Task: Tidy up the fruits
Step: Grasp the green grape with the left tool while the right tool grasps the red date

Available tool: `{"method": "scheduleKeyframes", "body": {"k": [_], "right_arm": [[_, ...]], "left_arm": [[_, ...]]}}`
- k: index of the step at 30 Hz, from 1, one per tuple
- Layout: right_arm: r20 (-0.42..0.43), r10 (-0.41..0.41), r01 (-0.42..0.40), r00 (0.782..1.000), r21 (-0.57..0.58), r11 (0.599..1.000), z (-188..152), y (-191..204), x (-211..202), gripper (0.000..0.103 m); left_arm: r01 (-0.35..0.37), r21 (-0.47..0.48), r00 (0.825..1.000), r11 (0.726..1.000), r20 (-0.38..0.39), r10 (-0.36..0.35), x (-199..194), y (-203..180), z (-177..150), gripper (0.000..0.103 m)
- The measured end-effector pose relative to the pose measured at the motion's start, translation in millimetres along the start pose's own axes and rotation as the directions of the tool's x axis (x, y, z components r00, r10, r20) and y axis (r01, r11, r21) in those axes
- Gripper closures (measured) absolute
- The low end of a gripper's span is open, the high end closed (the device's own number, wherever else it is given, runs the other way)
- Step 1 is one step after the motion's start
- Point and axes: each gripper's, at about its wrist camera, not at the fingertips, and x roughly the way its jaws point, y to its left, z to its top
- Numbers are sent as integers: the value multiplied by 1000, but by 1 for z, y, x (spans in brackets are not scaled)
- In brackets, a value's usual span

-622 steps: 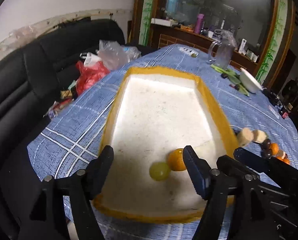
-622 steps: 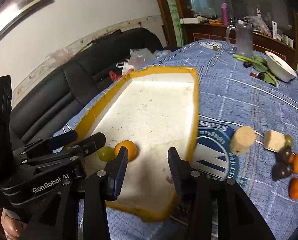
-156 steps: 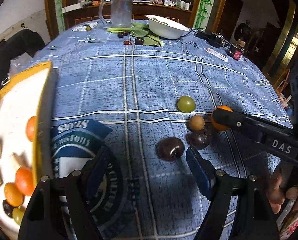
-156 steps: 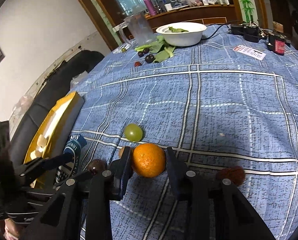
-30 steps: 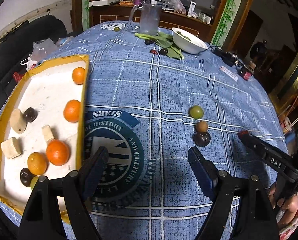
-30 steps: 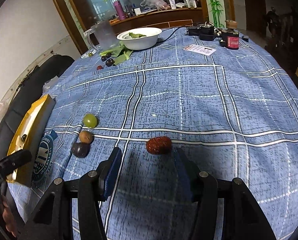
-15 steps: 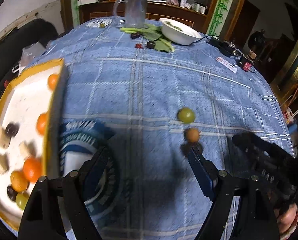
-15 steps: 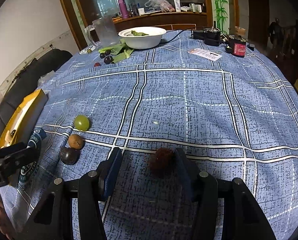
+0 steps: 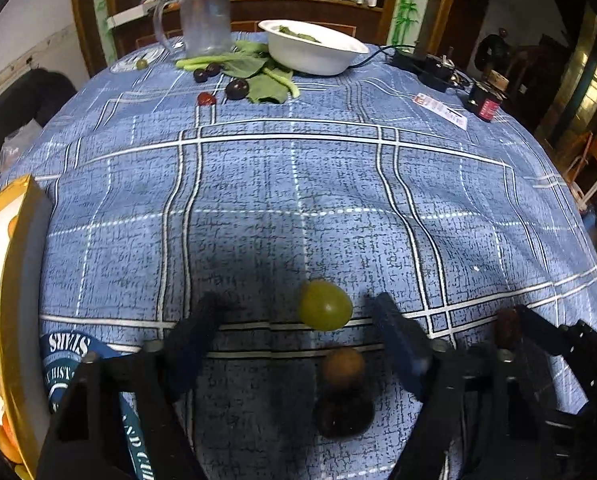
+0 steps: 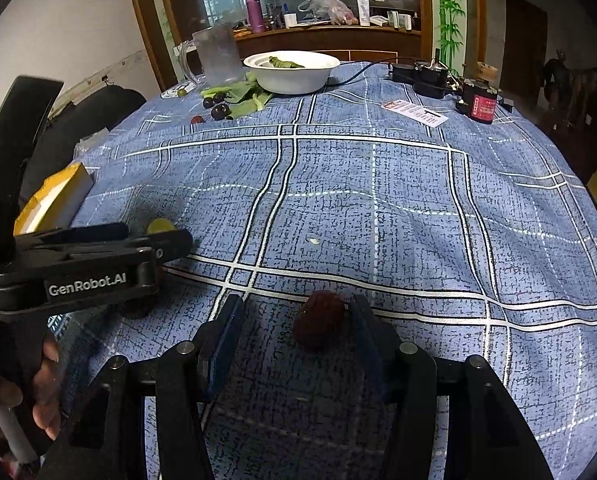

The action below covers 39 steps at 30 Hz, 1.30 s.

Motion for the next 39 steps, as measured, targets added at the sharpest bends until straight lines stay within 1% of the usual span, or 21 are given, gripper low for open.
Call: {"method": "scheduleKeyframes", "body": {"k": [1, 2, 3, 4, 6, 8, 12, 21, 32, 39], "right_arm": [[0, -5, 5, 1000, -6, 1000, 0, 1, 0, 48], [0, -15, 15, 1000, -10, 1000, 0, 2, 0, 52], [1, -22, 22, 1000, -10, 1000, -1, 2, 0, 60], [2, -25, 25, 1000, -10, 1000, -1, 2, -1, 64], [3, -26, 26, 1000, -6, 1000, -1, 0, -1, 66], [4, -22, 22, 1000, 0, 1000, 0, -2, -1, 67], [5, -16, 16, 1000, 6, 1000, 0, -3, -2, 67], [7, -7, 7, 1000, 16, 1000, -1, -3, -3, 67], [12, 7, -8, 1000, 28, 1000, -2, -3, -3, 67], [22, 19, -20, 1000, 32, 999, -1, -4, -4, 67]], "left_arm": [[-14, 19, 1000, 1000, 14, 14, 0, -2, -2, 40], [-29, 43, 999, 999, 35, 28, -1, -5, -4, 52], [-28, 58, 998, 998, 49, 25, -2, -7, -5, 60], [-11, 71, 998, 997, 63, 6, -4, -9, -7, 64], [-14, 99, 996, 995, 84, 6, -5, -15, -9, 75], [-29, 132, 995, 991, 102, 16, -6, -22, -11, 78], [-31, 157, 993, 987, 114, 13, -8, -26, -11, 78], [11, 87, 996, 996, 90, -19, -6, -13, -9, 78], [14, 71, 996, 997, 90, -21, -6, -11, -9, 78], [44, 33, 996, 998, 82, -46, -5, -4, -7, 78]]}}
